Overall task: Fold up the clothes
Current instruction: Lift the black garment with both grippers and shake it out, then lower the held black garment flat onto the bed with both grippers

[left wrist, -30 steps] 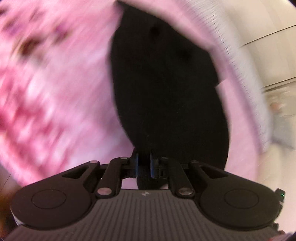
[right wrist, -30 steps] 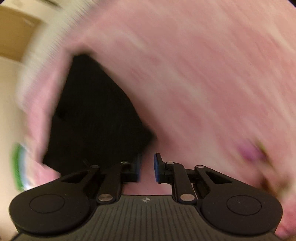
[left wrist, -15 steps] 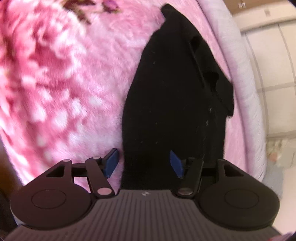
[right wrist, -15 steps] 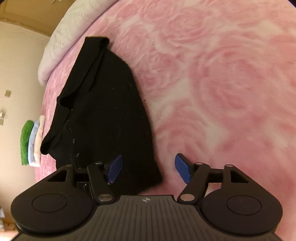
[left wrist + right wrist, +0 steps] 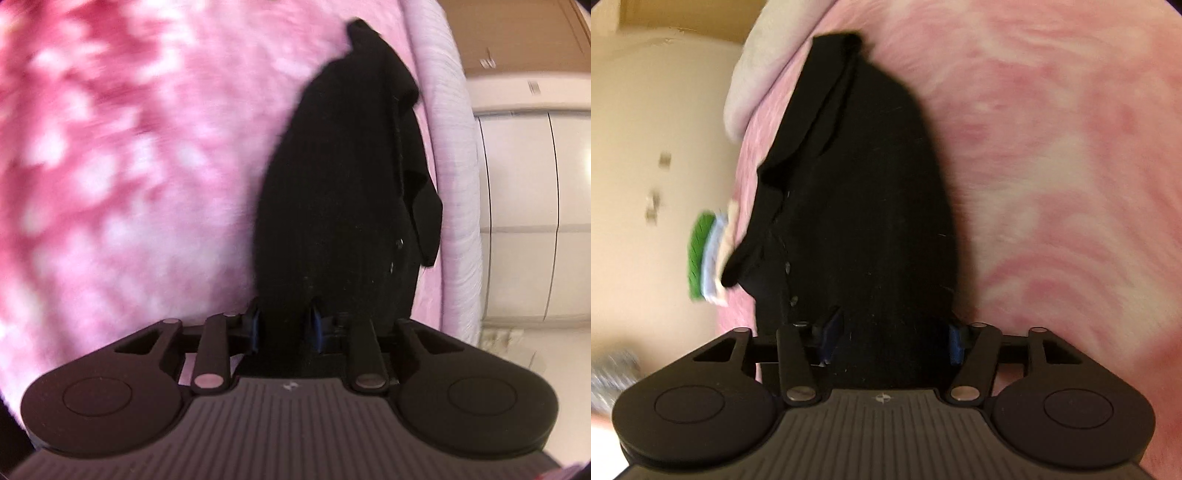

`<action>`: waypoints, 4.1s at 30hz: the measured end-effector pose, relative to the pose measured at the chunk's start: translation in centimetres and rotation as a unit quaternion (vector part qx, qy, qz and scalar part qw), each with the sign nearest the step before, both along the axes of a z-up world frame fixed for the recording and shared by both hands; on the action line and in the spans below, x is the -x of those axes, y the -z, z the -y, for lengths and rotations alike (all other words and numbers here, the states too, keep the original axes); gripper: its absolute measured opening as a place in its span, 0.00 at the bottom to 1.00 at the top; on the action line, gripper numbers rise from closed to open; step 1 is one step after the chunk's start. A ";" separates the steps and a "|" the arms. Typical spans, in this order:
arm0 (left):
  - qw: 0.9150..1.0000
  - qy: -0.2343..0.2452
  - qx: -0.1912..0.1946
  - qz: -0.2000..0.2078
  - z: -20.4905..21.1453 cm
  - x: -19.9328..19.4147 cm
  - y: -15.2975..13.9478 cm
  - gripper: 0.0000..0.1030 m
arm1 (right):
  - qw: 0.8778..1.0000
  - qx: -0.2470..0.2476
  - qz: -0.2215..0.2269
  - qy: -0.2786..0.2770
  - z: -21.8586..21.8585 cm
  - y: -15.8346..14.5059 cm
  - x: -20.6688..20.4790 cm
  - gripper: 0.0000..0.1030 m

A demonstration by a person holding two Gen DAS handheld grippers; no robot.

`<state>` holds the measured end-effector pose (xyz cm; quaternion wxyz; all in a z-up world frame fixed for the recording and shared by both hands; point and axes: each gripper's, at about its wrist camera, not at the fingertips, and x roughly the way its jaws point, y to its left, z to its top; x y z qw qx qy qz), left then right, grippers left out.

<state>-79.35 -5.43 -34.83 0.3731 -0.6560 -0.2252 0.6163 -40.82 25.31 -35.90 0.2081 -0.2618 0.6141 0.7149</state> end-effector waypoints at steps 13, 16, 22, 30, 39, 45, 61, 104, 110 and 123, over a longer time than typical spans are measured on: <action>0.983 0.114 -0.054 -0.132 -1.8 -1.7 -13.7 0.07 | 0.989 0.020 -0.129 0.067 1.9 -8.0 -4.6 0.12; 0.977 0.112 -0.112 -0.144 -1.1 -1.1 -20.4 0.07 | 0.984 -0.003 -0.165 0.075 2.7 -13.9 -6.4 0.13; 0.944 0.147 -0.237 -0.178 -1.1 -1.3 -34.9 0.07 | 0.968 -0.114 -0.214 0.066 4.8 -31.0 -10.9 0.13; 0.886 0.197 -0.376 -0.186 -3.1 -3.4 -49.1 0.07 | 0.921 -0.258 -0.282 0.080 8.1 -50.3 -14.2 0.14; 0.884 0.248 -0.353 -0.180 -15.1 -3.9 -51.1 0.07 | 0.931 -0.234 -0.197 0.198 1.2 -52.8 -13.2 0.14; 0.869 0.260 -0.360 -0.217 -24.8 -3.6 -52.5 0.07 | 0.917 -0.257 -0.173 0.250 -5.5 -53.2 -11.0 0.14; 0.900 0.325 -0.237 -0.169 -20.5 -3.9 -36.3 0.08 | 0.943 -0.189 -0.075 0.264 -1.4 -40.9 -10.8 0.14; 0.949 0.307 -0.060 -0.048 -8.3 -1.6 -7.0 0.09 | 0.946 0.024 0.041 0.319 15.7 -7.7 -11.7 0.13; 0.935 0.336 -0.058 -0.094 -4.8 -1.8 -9.8 0.09 | 0.952 0.034 0.027 0.303 19.2 -9.2 -12.6 0.12; 0.938 0.337 0.003 -0.079 3.3 -3.8 -5.7 0.09 | 0.946 0.091 0.044 0.308 27.2 -5.6 -15.4 0.12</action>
